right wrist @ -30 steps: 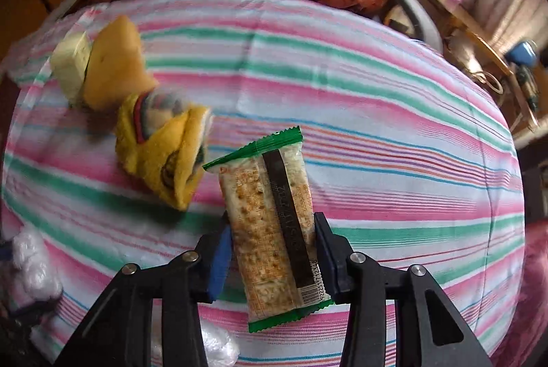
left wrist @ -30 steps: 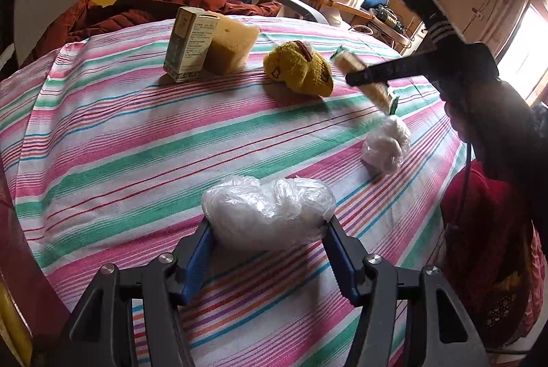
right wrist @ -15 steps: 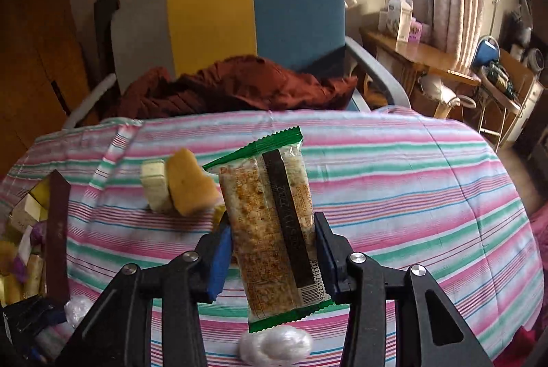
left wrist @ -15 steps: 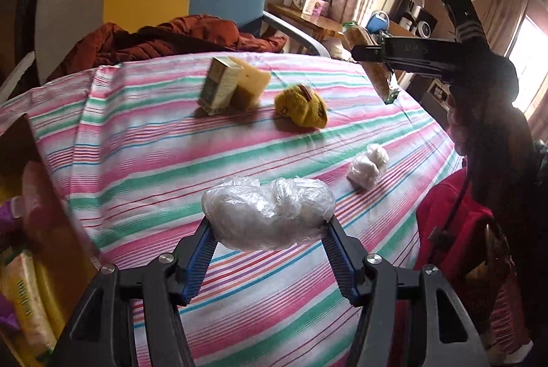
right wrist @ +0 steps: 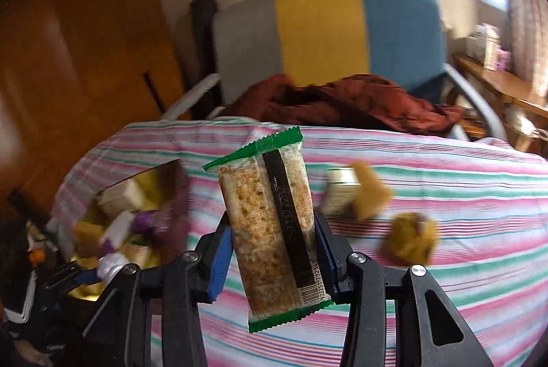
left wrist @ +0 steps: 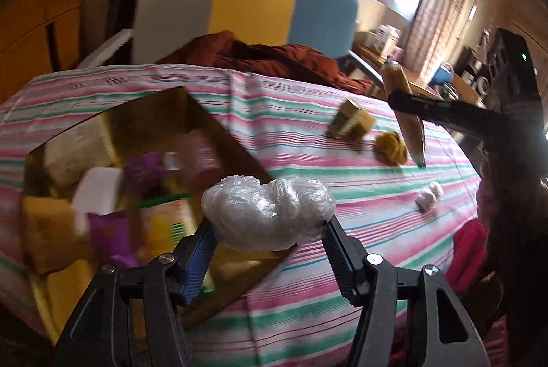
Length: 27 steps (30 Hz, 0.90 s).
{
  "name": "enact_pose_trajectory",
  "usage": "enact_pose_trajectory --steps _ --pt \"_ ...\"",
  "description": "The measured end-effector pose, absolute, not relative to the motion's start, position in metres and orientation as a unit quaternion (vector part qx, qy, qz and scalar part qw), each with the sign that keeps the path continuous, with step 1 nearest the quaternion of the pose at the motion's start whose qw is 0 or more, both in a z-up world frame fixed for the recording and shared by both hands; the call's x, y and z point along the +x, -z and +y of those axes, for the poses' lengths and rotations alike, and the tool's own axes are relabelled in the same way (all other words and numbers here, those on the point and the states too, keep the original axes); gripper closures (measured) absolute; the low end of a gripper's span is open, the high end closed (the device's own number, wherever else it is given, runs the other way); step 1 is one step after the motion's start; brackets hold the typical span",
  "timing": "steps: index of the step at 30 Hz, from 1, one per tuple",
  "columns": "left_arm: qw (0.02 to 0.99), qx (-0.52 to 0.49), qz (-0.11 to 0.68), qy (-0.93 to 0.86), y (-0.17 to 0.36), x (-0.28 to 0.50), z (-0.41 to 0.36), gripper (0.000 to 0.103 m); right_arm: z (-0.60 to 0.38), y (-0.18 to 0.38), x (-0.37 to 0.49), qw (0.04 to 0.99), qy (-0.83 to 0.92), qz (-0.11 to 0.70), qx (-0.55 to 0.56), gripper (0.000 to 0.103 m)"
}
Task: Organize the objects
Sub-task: 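Carry the white bundle and cracker bar into the gold tray and release both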
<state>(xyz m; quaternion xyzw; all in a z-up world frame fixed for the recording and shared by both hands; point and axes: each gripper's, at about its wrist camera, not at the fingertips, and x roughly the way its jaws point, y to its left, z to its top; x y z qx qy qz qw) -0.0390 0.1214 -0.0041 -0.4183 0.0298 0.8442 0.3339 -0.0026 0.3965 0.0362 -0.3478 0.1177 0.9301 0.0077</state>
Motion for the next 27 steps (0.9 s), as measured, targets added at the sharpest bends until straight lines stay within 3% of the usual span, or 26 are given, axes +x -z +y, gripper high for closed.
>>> enact_pose_trajectory --steps 9,22,27 --pt "0.254 -0.421 0.006 -0.871 0.017 -0.049 0.050 0.041 0.276 -0.011 -0.043 -0.106 -0.915 0.092 -0.379 0.058" --pt "0.194 -0.417 0.007 -0.888 0.032 -0.053 0.022 0.038 0.222 0.030 -0.067 -0.083 -0.900 0.050 -0.425 0.056" --pt "0.185 -0.410 0.018 -0.893 0.028 -0.048 0.024 0.036 0.225 0.032 -0.065 -0.080 -0.899 0.054 -0.427 0.044"
